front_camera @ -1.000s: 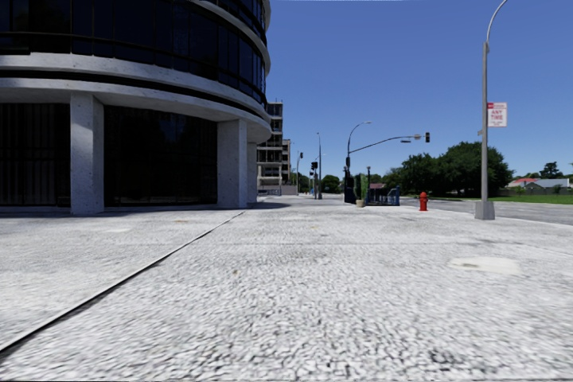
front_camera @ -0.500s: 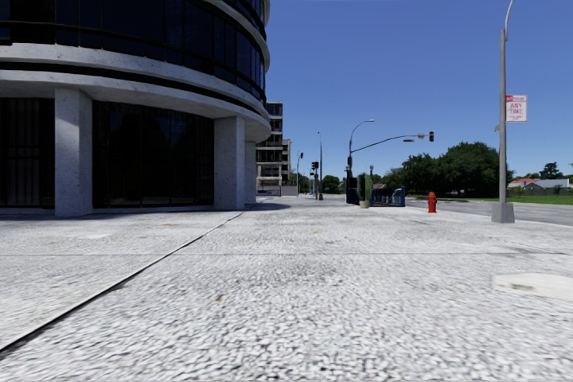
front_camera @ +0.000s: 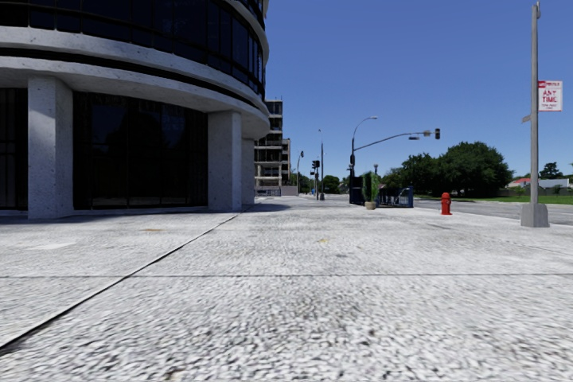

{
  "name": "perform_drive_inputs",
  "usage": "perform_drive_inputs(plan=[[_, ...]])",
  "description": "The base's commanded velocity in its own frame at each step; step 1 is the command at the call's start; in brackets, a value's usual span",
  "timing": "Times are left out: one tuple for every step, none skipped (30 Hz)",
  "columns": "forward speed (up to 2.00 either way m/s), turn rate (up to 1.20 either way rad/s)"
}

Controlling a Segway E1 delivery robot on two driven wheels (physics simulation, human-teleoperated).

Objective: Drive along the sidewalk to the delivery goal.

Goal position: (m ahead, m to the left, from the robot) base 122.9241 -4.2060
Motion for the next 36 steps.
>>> perform_drive_inputs(plan=[[2.00,0.00],[2.00,0.00],[2.00,0.00],[2.00,0.00],[2.00,0.00],[2.00,-0.06],[2.00,-0.17],[2.00,-0.22],[2.00,-0.23],[2.00,-0.23],[2.00,-0.23],[2.00,-0.24],[2.00,-0.24],[2.00,-0.24],[2.00,-0.24],[2.00,-0.24],[2.00,-0.24],[2.00,-0.24],[2.00,-0.24],[2.00,-0.24],[2.00,-0.24],[2.00,-0.24],[2.00,-0.24],[2.00,-0.24],[2.00,-0.04],[2.00,0.00],[2.00,0.00],[2.00,0.00],[2.00,0.00],[2.00,0.00],[2.00,0.00],[2.00,0.00],[2.00,0.00],[2.00,0.00],[2.00,0.00],[2.00,0.00]])
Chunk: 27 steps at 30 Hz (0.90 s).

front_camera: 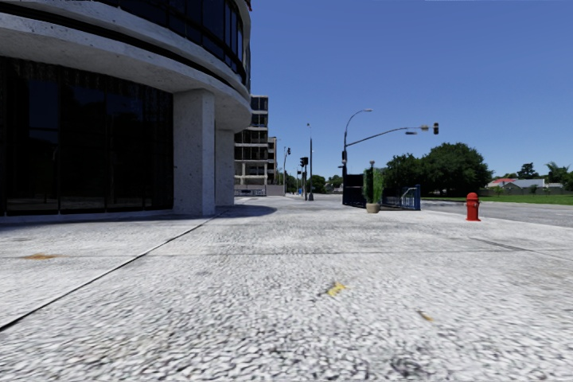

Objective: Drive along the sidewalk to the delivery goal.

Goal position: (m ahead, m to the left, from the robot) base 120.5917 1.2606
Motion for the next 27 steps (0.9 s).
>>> perform_drive_inputs(plan=[[2.00,0.00],[2.00,0.00],[2.00,0.00],[2.00,0.00],[2.00,0.00],[2.00,0.00],[2.00,0.00],[2.00,0.00],[2.00,0.00],[2.00,0.00],[2.00,0.00],[2.00,0.00],[2.00,0.00],[2.00,0.00],[2.00,0.00],[2.00,0.00],[2.00,0.00],[2.00,0.00],[2.00,0.00],[2.00,0.00],[2.00,0.00],[2.00,0.00],[2.00,0.00],[2.00,0.00],[2.00,0.00],[2.00,0.00],[2.00,0.00]])
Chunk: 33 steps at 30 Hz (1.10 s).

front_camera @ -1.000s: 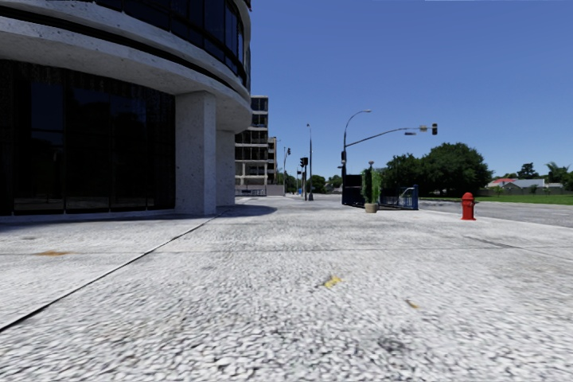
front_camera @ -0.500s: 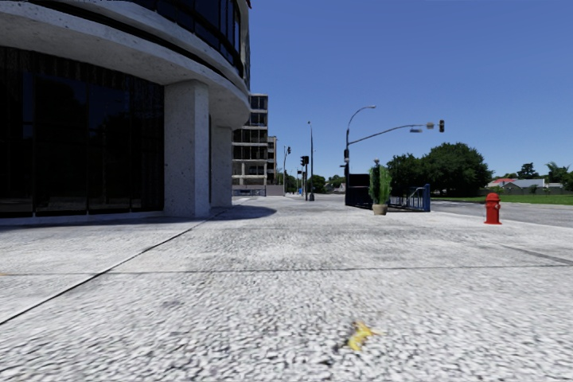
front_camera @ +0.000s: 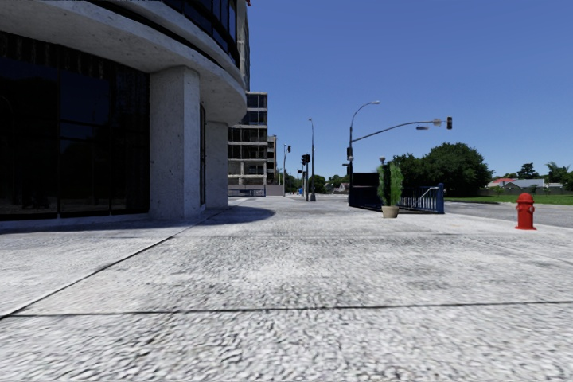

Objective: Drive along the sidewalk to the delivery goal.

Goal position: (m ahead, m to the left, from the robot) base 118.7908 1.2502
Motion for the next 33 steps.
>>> perform_drive_inputs(plan=[[2.00,0.00],[2.00,0.00],[2.00,0.00],[2.00,0.00],[2.00,0.00],[2.00,0.00],[2.00,0.00],[2.00,0.00],[2.00,0.00],[2.00,0.00],[2.00,0.00],[2.00,0.00],[2.00,0.00],[2.00,0.00],[2.00,0.00],[2.00,0.00],[2.00,0.00],[2.00,0.00],[2.00,0.00],[2.00,0.00],[2.00,0.00],[2.00,0.00],[2.00,0.00],[2.00,0.00],[2.00,0.00],[2.00,0.00],[2.00,0.00],[2.00,0.00],[2.00,0.00],[2.00,0.00],[2.00,0.00],[2.00,0.00],[2.00,0.00]])
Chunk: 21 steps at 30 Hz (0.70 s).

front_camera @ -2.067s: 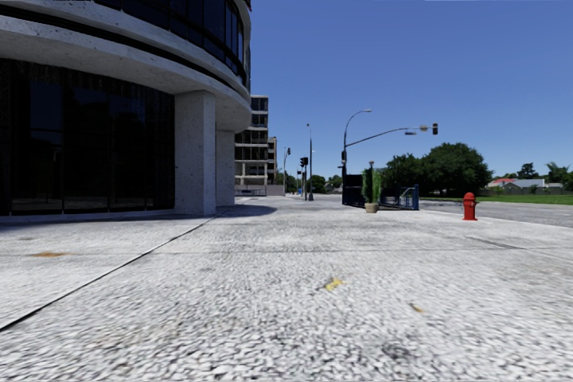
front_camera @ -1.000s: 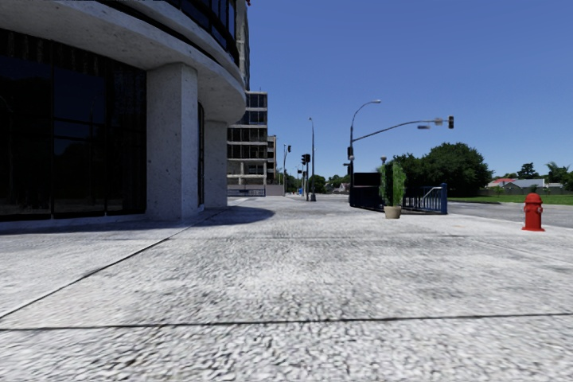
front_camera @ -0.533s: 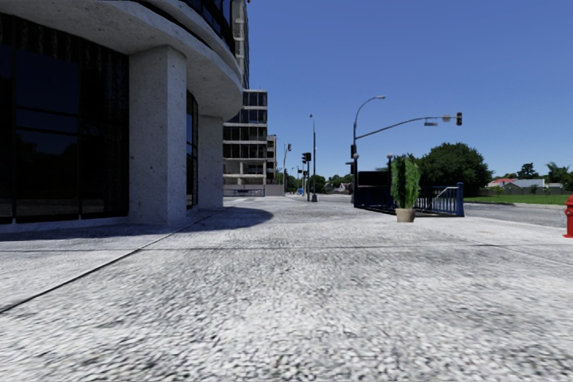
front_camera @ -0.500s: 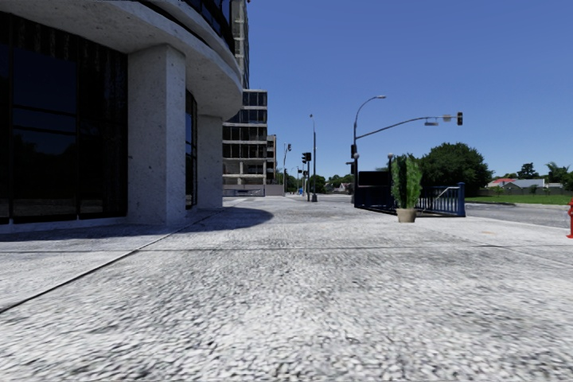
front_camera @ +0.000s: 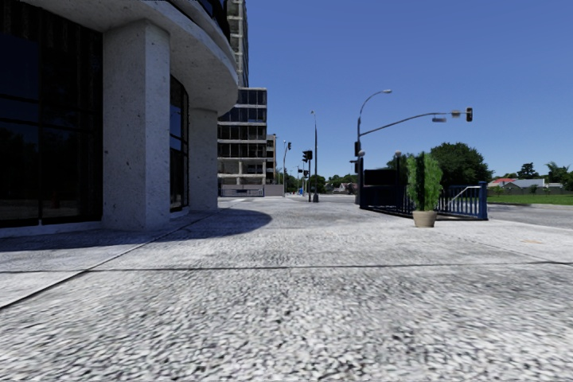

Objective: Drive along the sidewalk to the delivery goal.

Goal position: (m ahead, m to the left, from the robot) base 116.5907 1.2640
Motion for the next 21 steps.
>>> perform_drive_inputs(plan=[[2.00,0.00],[2.00,0.00],[2.00,0.00],[2.00,0.00],[2.00,0.00],[2.00,0.00],[2.00,0.00],[2.00,0.00],[2.00,0.00],[2.00,0.00],[2.00,0.00],[2.00,0.00],[2.00,0.00],[2.00,0.00],[2.00,0.00],[2.00,0.00],[2.00,0.00],[2.00,0.00],[2.00,0.00],[2.00,0.00],[2.00,0.00]])
